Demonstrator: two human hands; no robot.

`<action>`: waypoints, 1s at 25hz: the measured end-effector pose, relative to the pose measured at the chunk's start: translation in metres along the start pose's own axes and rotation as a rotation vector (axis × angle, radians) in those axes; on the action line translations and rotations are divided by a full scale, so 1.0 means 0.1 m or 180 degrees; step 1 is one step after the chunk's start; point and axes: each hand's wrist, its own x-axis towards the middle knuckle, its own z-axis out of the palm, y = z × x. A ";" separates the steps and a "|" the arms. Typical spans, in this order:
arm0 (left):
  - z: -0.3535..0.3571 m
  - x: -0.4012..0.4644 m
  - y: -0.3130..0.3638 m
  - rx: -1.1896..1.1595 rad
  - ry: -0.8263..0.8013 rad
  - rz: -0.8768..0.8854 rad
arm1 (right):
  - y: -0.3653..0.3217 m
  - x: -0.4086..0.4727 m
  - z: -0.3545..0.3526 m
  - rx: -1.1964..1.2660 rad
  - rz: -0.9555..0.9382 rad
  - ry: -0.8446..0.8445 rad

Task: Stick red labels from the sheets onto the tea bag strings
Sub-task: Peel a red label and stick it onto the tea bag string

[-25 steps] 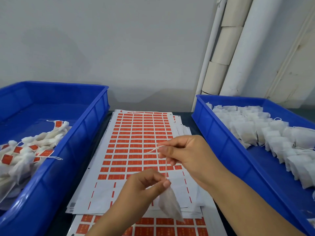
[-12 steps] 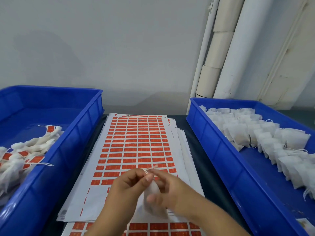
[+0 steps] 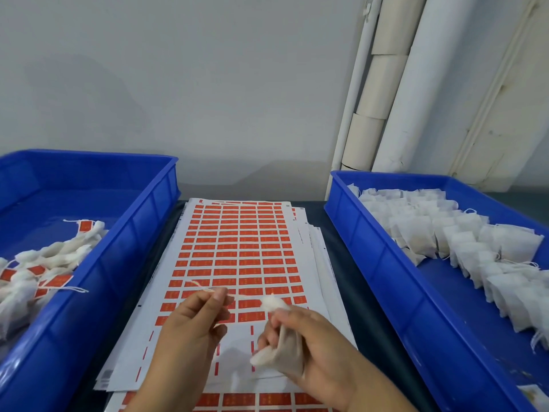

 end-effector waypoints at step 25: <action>0.04 -0.21 -0.22 0.2571 -0.0461 0.1923 | 0.12 0.01 0.21 -0.2520 -0.0707 0.0282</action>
